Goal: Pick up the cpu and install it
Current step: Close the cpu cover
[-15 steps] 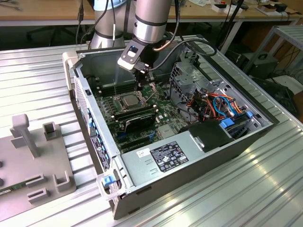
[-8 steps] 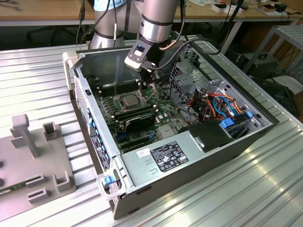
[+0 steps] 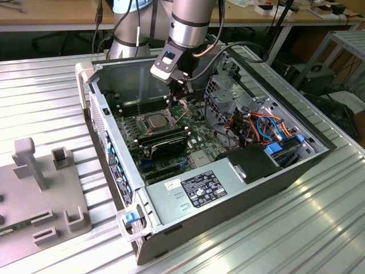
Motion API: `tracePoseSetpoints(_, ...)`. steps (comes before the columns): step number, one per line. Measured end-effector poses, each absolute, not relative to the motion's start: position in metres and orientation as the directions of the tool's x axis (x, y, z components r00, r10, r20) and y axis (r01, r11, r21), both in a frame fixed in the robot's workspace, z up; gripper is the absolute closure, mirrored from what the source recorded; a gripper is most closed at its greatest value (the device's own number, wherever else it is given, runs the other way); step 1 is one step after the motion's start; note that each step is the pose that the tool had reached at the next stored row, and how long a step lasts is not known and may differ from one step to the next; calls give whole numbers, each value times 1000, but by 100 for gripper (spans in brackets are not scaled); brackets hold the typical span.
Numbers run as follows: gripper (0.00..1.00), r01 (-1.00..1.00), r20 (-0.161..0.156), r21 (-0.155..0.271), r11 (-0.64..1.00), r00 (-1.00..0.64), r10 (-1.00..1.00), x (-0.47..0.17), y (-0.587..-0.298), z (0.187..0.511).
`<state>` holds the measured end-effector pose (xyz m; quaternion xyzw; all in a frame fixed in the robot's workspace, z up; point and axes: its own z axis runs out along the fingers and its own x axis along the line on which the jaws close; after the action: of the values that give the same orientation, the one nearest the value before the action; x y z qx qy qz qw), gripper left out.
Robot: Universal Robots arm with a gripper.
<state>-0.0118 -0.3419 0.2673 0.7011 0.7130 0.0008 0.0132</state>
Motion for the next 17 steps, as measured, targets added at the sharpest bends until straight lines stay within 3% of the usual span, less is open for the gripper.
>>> tracePoseSetpoints(17,89,1000,-18,20,17,-17,1000,-7,-342,269)
